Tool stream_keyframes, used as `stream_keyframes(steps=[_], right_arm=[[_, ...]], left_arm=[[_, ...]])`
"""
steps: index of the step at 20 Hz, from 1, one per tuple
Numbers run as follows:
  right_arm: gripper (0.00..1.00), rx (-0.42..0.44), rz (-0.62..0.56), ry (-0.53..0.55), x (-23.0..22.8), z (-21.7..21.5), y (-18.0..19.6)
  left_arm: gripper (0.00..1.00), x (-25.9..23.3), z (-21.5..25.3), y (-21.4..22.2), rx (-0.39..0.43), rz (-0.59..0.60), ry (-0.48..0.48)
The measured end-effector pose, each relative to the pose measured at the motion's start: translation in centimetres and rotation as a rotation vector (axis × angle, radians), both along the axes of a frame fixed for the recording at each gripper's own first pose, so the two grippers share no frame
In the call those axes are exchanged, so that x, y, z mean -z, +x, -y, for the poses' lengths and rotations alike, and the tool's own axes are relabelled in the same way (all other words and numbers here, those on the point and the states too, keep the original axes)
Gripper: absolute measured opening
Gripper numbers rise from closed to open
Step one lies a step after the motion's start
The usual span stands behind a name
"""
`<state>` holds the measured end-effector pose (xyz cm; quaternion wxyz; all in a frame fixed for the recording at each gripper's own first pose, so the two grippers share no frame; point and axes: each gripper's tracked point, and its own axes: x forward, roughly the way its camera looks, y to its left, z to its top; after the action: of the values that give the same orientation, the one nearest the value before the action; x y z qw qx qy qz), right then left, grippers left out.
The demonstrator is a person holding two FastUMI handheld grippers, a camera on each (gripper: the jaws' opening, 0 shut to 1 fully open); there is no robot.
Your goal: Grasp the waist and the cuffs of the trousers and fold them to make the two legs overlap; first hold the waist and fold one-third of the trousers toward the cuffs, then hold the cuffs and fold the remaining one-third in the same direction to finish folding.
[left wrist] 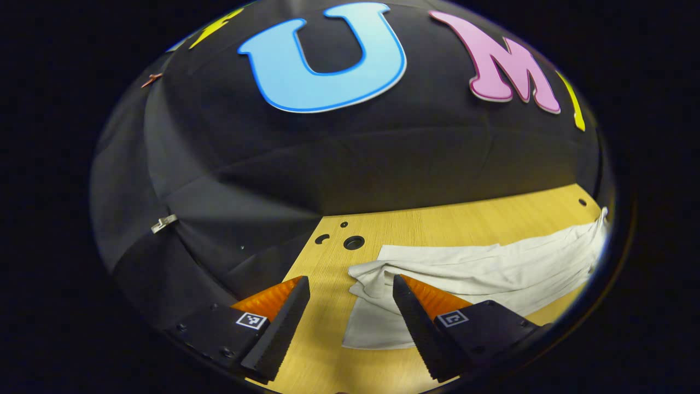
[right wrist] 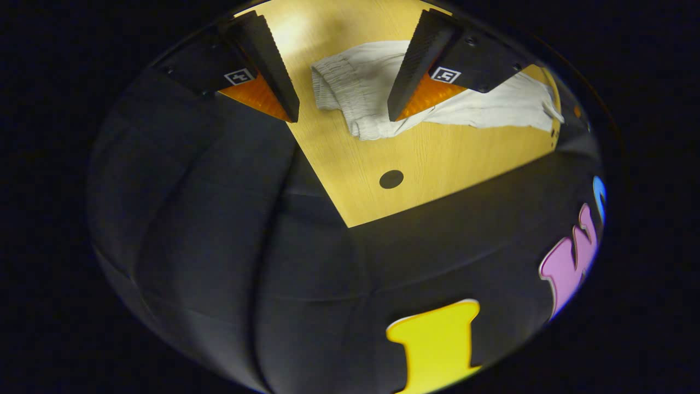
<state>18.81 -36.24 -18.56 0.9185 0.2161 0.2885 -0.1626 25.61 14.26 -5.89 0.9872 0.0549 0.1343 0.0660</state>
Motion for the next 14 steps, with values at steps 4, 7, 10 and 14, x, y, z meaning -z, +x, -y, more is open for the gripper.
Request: stream_keyframes(steps=[4, 7, 10, 14], right_arm=[[0.99, 0.165, 0.062, 0.177, 2.6, -0.2, -1.9], [0.99, 0.231, 0.08, 0.216, 4.5, -0.7, -2.3], [0.99, 0.224, 0.104, 0.251, 6.4, -2.5, -1.9], [0.99, 0.27, 0.095, 0.195, 7.4, -2.3, -1.7]], left_arm=[[0.97, -0.8, 0.0, -4.3, -0.046, 0.027, -0.11], [0.97, -0.7, 0.8, -7.8, -0.073, 0.033, -0.205], [0.98, 1.0, 1.7, -10.3, -0.087, -0.018, -0.274], [0.98, 3.8, 1.6, -12.3, -0.118, -0.086, -0.232]])
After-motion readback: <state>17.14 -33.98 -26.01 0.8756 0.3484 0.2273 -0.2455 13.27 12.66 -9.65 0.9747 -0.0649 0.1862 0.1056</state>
